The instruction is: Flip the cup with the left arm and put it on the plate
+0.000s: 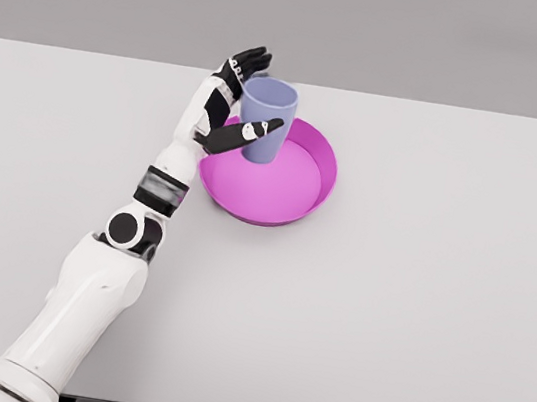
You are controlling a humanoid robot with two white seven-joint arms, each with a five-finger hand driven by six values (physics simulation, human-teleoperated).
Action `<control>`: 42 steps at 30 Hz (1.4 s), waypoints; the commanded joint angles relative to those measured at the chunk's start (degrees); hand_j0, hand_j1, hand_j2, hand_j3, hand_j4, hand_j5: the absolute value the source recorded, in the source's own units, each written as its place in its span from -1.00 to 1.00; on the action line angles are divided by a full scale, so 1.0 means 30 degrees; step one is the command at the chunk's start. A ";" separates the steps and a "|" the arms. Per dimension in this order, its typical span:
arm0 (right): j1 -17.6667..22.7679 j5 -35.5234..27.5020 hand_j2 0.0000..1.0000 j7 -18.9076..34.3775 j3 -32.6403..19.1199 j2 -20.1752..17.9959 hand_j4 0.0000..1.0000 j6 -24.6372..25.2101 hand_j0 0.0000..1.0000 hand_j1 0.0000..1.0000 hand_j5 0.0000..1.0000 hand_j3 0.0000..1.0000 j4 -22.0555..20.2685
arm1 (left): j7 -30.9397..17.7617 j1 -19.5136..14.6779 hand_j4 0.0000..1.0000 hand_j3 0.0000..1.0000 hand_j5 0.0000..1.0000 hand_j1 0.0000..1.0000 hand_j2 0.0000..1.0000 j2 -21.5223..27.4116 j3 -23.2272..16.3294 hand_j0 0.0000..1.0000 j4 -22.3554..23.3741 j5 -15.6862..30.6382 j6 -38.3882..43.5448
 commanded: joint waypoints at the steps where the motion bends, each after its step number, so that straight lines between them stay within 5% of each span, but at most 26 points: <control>1: 0.0000 -0.0005 1.00 0.0001 0.0000 -0.0004 1.00 -0.0001 1.00 1.00 1.00 1.00 0.0004 | -0.0001 0.0000 0.79 0.79 0.79 0.79 0.79 -0.0002 -0.0002 0.79 -0.0025 0.0044 -0.0002; 12: 0.0000 -0.0005 1.00 0.0001 0.0000 -0.0004 1.00 -0.0001 1.00 1.00 1.00 1.00 0.0004 | 0.0029 0.0029 0.85 0.85 0.85 0.85 0.85 -0.0002 0.0056 0.85 -0.0142 0.0103 -0.0002; 15: 0.0000 -0.0005 1.00 0.0001 0.0000 -0.0004 1.00 -0.0001 1.00 1.00 1.00 1.00 0.0004 | 0.0058 -0.0468 1.00 1.00 1.00 1.00 1.00 -0.0002 0.0056 1.00 -0.0786 0.0279 -0.0002; 21: 0.0000 -0.0005 1.00 0.0001 0.0000 -0.0004 1.00 -0.0001 1.00 1.00 1.00 1.00 0.0004 | 0.0029 -0.1201 1.00 1.00 1.00 1.00 1.00 0.3248 -0.0002 1.00 -0.1432 0.0308 -0.0002; 25: 0.0000 -0.0005 1.00 0.0001 0.0000 -0.0004 1.00 -0.0001 1.00 1.00 1.00 1.00 0.0004 | -0.0380 -0.1494 1.00 1.00 1.00 1.00 1.00 0.6880 -0.2724 1.00 -0.1665 0.0220 -0.0002; 29: 0.0000 -0.0005 1.00 0.0001 0.0000 -0.0004 1.00 -0.0001 1.00 1.00 1.00 1.00 0.0004 | -0.6034 -0.1230 1.00 1.00 1.00 1.00 1.00 1.1802 -0.3897 1.00 -0.3306 0.0279 -0.0002; 31: 0.0000 -0.0005 1.00 0.0001 0.0000 -0.0004 1.00 -0.0001 1.00 1.00 1.00 1.00 0.0004 | -0.6152 -0.1230 1.00 1.00 1.00 1.00 1.00 1.3795 -0.4836 1.00 -0.3862 0.0366 -0.0002; 37: 0.0000 -0.0005 1.00 0.0001 0.0000 -0.0004 1.00 -0.0001 1.00 1.00 1.00 1.00 0.0004 | -0.8415 -0.0411 1.00 1.00 1.00 1.00 1.00 1.6228 -0.6008 1.00 -0.5182 0.7191 -0.0002; 42: 0.0000 -0.0005 1.00 0.0001 0.0000 -0.0004 1.00 -0.0001 1.00 1.00 1.00 1.00 0.0004 | -0.8415 -0.0352 1.00 1.00 1.00 1.00 1.00 1.6785 -0.5979 1.00 -0.5152 0.7397 -0.0002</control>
